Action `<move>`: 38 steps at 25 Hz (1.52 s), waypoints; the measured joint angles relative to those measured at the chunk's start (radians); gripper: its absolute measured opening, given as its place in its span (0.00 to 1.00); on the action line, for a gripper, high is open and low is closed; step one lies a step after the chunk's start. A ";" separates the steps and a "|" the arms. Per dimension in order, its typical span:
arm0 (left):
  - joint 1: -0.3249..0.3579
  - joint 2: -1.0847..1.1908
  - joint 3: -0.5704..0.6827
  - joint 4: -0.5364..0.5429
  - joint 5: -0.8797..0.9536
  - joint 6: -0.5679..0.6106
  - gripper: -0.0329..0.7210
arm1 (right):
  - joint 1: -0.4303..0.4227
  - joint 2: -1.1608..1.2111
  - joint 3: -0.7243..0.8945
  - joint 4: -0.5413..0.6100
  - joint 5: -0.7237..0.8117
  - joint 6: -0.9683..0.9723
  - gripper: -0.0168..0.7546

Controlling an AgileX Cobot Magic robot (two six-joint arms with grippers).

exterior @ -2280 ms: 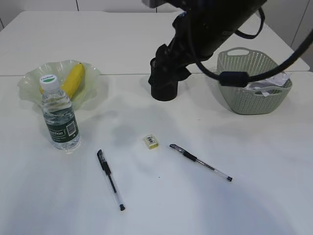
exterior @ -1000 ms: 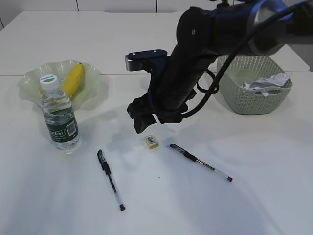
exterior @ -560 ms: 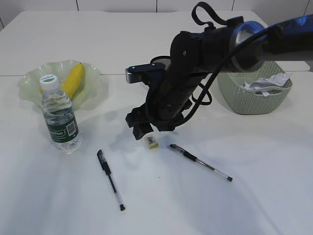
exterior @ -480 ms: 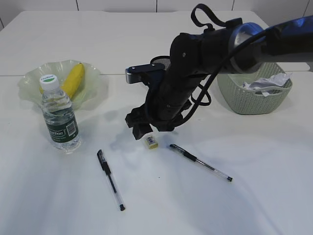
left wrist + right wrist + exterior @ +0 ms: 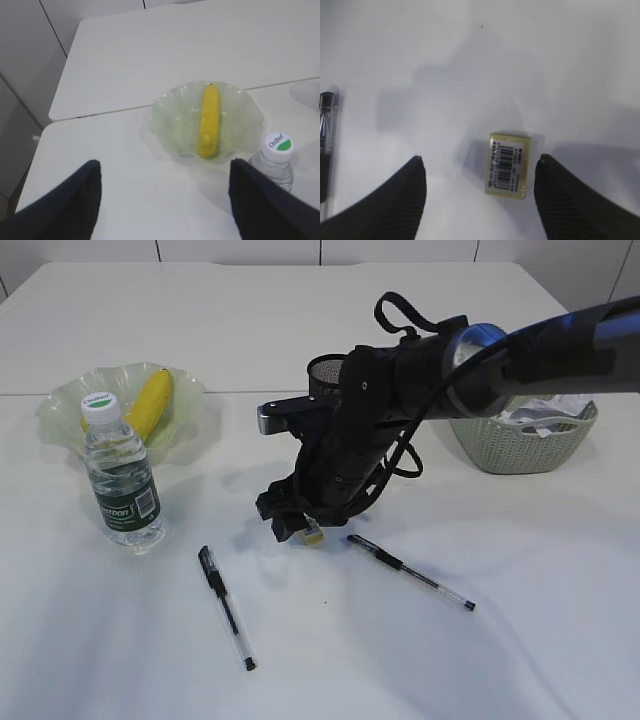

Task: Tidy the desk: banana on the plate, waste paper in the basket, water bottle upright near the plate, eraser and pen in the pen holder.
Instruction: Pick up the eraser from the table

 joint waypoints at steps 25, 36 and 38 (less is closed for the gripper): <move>0.000 0.000 0.000 0.021 0.002 0.000 0.77 | 0.000 0.032 0.000 -0.031 -0.034 0.019 0.56; 0.000 0.000 0.000 0.022 0.008 0.000 0.77 | 0.000 0.032 0.000 -0.067 -0.010 0.019 0.46; 0.000 0.000 0.000 0.022 0.008 0.000 0.77 | 0.000 0.032 0.000 -0.081 -0.003 0.019 0.45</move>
